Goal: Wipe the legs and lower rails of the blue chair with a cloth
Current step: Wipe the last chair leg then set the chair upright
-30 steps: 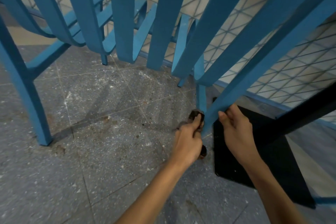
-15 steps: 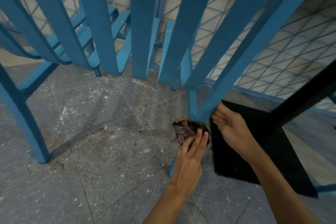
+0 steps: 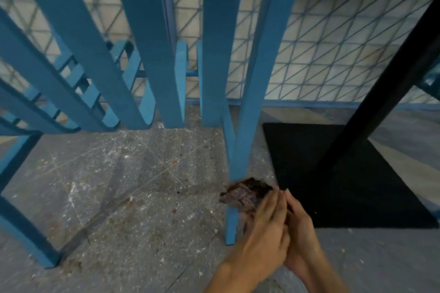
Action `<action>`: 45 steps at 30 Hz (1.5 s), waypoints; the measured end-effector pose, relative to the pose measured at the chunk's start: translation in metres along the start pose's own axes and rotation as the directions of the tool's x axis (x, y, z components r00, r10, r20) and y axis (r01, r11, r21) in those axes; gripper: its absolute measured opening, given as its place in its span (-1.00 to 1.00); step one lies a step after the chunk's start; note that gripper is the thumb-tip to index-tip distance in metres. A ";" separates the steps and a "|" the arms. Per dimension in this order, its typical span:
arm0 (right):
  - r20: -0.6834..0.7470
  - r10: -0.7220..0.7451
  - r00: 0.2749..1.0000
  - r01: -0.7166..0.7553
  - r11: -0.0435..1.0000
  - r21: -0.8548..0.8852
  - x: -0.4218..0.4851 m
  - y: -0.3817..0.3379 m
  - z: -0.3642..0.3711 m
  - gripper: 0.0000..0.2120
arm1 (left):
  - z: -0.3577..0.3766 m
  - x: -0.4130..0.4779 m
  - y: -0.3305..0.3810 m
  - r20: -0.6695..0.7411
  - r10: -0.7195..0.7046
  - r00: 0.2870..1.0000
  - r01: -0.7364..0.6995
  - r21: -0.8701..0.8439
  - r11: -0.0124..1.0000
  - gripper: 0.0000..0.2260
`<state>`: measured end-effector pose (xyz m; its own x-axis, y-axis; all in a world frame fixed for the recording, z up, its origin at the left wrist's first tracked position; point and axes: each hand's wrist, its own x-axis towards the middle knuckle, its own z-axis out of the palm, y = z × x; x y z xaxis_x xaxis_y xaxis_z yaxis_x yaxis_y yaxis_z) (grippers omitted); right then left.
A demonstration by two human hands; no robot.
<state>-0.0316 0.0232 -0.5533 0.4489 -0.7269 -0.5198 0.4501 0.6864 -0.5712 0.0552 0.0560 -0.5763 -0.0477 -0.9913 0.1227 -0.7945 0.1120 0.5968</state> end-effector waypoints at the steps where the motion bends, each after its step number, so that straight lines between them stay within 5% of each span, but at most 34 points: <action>1: 0.013 0.020 1.000 -0.021 0.997 0.068 0.000 0.002 -0.012 -0.57 | -0.005 0.002 0.005 0.154 -0.020 0.988 0.043 -0.147 0.988 -0.46; 3: 0.079 0.038 0.996 -0.050 0.987 0.153 -0.004 0.003 -0.030 -0.32 | -0.028 0.001 0.014 0.271 -0.034 0.962 0.154 -0.435 0.887 -0.53; 5: 0.136 -0.007 0.991 -0.022 0.977 0.212 -0.003 0.001 -0.039 -0.37 | -0.065 -0.001 0.012 0.280 -0.081 0.956 0.247 -0.630 0.737 -0.65; 8: 0.113 -0.127 0.985 0.093 0.959 0.268 0.004 -0.011 -0.032 -0.59 | -0.113 -0.007 -0.013 0.230 -0.285 0.931 0.364 -0.672 0.645 -0.82; 10: 0.082 -0.195 0.977 0.167 0.949 0.267 0.016 -0.015 -0.018 -0.54 | -0.128 -0.010 -0.037 0.147 -0.428 0.892 0.419 -0.627 0.657 -0.84; 13: 0.141 -0.326 0.935 0.334 0.942 -0.037 0.025 0.007 0.013 -0.64 | -0.130 -0.012 -0.061 0.081 -0.565 0.821 0.488 -0.614 0.620 -0.78; 16: 0.301 -0.473 0.828 0.554 0.609 -0.568 0.051 0.056 0.023 -0.58 | -0.125 -0.012 -0.072 0.044 -0.622 0.781 0.506 -0.629 0.590 -0.79; 18: 0.292 -0.513 0.808 0.551 0.479 -0.684 0.068 0.082 0.013 -0.49 | -0.119 -0.013 -0.076 0.046 -0.648 0.760 0.530 -0.620 0.578 -0.79; 25: 0.063 -0.386 0.920 0.292 0.573 -0.766 0.115 0.137 -0.053 -0.54 | -0.106 -0.019 -0.072 0.129 -0.663 0.738 0.611 -0.543 0.575 -0.82; 34: 0.377 -0.564 0.735 0.663 0.481 -0.574 0.073 0.044 0.026 -0.63 | -0.108 -0.007 -0.054 0.115 -0.630 0.768 0.562 -0.592 0.578 -0.84; 41: 0.167 -0.677 0.717 0.668 0.599 -0.441 0.041 -0.015 0.083 -0.80 | -0.158 -0.015 -0.048 -0.052 -0.619 0.784 0.419 -0.691 0.589 -0.84; 45: 0.199 -0.644 0.739 0.662 0.638 -0.392 0.035 -0.078 0.144 -0.54 | -0.185 -0.025 -0.048 -0.156 -0.649 0.745 0.340 -0.748 0.570 -0.86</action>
<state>0.0601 -0.0530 -0.4358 0.1954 -0.9745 0.1104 0.2818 -0.0520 -0.9581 0.2063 0.0881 -0.4614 0.5740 -0.8005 -0.1723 -0.0163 -0.2215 0.9750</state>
